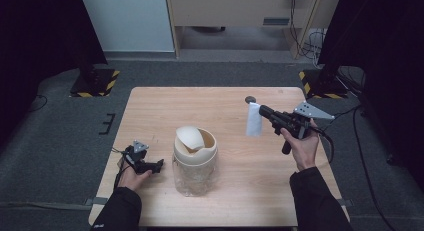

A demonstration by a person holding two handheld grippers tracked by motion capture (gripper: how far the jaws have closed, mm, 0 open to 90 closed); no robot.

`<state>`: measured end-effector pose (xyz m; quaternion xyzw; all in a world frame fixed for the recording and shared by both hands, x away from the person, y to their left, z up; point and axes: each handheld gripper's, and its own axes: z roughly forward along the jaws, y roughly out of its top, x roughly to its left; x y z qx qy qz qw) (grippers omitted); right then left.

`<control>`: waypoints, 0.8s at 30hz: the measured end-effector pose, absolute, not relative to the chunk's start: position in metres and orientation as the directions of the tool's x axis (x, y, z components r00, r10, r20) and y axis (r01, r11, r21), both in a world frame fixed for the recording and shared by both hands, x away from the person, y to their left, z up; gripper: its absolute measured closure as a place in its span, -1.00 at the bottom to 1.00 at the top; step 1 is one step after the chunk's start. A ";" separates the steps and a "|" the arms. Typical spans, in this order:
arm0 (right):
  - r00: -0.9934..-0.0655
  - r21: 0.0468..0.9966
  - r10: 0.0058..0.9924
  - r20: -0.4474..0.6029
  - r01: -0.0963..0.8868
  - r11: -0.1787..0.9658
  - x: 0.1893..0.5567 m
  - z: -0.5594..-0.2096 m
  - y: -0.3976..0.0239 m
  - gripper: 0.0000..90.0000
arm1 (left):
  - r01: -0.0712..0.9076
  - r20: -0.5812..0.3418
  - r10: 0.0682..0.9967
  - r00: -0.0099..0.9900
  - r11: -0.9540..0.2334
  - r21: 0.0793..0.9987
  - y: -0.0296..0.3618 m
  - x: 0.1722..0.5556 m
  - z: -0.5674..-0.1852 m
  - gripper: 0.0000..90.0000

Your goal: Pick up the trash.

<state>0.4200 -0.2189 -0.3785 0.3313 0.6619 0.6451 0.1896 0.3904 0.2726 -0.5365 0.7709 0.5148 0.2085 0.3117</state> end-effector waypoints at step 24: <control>-0.755 0.990 0.640 0.144 0.113 -0.091 0.415 -0.349 -0.174 0.94 | 0.663 0.001 0.924 0.383 -0.276 0.696 0.273 0.391 -0.537 -1.00</control>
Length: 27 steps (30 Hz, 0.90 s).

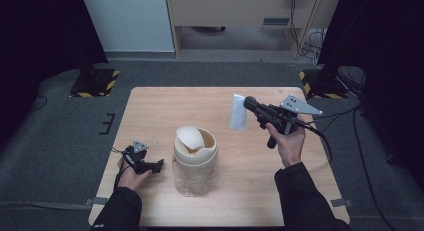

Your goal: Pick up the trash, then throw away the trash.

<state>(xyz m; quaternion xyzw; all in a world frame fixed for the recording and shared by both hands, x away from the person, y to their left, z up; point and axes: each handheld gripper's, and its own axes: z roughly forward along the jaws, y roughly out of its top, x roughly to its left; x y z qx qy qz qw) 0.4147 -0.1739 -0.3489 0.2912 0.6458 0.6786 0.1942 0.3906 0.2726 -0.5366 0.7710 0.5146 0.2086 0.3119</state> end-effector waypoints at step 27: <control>-0.791 0.990 0.595 0.144 0.110 -0.094 0.410 -0.347 -0.122 0.94 | 0.663 0.001 0.924 0.383 -0.276 0.695 0.273 0.391 -0.537 -1.00</control>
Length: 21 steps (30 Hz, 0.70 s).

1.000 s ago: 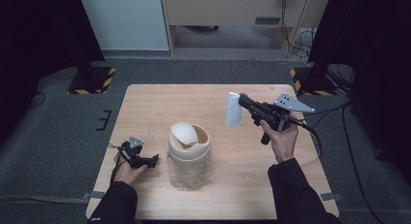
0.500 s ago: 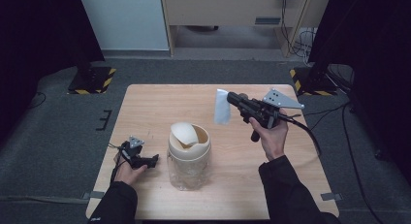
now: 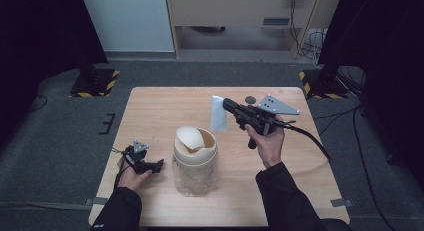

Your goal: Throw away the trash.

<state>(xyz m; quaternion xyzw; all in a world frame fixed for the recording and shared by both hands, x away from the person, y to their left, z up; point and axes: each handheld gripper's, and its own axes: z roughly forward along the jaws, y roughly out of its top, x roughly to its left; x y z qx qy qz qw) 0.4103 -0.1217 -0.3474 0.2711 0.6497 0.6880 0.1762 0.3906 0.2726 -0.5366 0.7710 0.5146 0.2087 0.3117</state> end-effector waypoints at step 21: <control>-0.790 0.990 0.600 0.129 0.132 -0.038 0.409 -0.369 -0.094 0.94 | 0.663 0.001 0.924 0.383 -0.276 0.695 0.273 0.391 -0.537 -1.00</control>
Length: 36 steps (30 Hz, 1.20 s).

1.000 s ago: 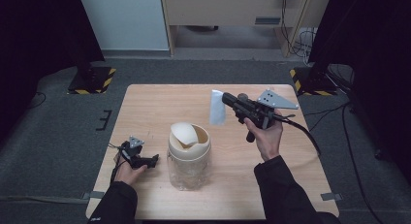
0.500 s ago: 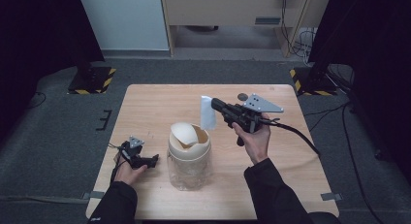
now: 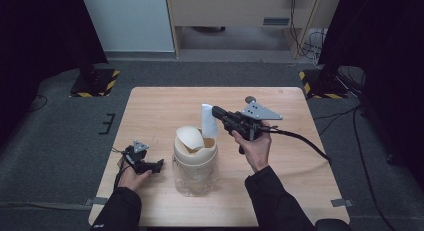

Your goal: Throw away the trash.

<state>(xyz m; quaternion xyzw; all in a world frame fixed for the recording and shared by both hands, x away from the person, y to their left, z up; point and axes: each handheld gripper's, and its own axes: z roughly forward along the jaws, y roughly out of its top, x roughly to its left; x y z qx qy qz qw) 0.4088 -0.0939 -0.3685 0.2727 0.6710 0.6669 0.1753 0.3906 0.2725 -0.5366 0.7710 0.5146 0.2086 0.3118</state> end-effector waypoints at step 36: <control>-0.773 0.974 0.609 0.177 0.225 0.002 0.402 -0.401 -0.074 0.94 | 0.663 0.001 0.924 0.383 -0.276 0.695 0.273 0.391 -0.537 -1.00</control>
